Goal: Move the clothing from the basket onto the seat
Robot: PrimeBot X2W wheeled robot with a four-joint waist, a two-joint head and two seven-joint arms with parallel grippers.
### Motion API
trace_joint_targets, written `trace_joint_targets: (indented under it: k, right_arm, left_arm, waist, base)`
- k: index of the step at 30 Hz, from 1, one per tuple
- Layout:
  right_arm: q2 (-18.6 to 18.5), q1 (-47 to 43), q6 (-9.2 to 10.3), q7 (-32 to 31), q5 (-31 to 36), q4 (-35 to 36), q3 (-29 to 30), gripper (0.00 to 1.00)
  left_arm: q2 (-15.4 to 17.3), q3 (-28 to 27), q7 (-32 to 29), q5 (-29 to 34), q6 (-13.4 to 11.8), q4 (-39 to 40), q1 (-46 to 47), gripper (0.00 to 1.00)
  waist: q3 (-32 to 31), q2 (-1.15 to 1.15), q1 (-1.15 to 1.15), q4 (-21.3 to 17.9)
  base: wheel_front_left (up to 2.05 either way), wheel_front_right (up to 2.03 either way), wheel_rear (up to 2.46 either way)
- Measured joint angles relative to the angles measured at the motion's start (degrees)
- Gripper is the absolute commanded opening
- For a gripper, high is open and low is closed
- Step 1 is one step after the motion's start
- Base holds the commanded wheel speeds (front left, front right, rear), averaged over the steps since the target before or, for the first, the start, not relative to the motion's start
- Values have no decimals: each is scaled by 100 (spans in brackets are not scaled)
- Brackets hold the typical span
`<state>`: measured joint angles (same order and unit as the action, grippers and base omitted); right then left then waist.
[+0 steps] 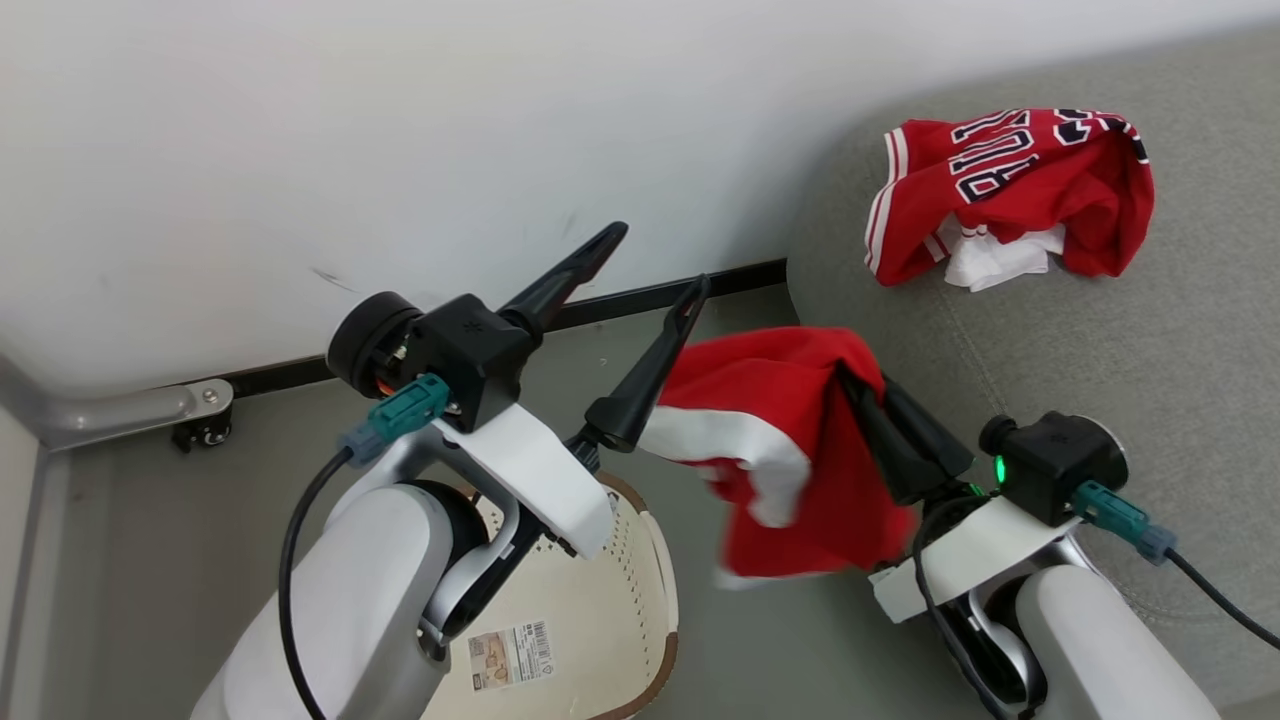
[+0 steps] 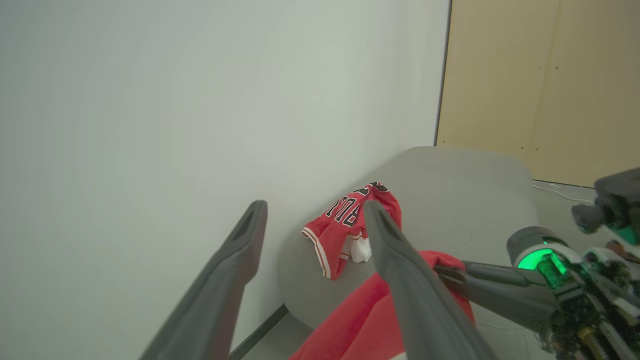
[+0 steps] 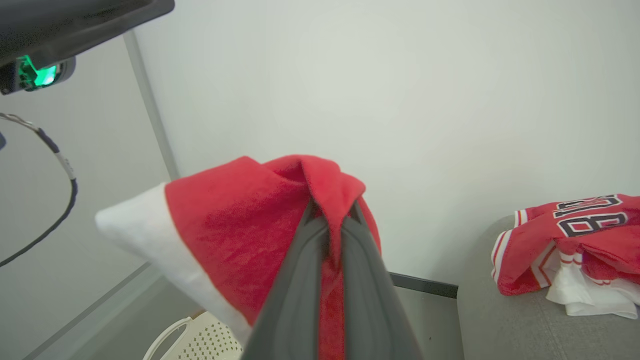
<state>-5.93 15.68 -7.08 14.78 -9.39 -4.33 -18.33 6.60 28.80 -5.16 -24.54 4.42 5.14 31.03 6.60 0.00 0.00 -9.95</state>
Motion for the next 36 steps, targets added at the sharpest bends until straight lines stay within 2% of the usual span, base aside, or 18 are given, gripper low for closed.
trace_joint_targets:
  k: [17,36]
  right_arm:
    - [136,-406,0,-1,302,466,784,0]
    - [253,-516,0,0,302,754,602,0]
  left_arm:
    - [-67,266,-133,-74,85,-79,99,100]
    - [73,294,-235,-70,130,-127,208,100]
  waist:
    - [138,0,0,-661]
    - [322,0,0,-1584]
  base:
    - [0,0,0]
    - [0,0,0]
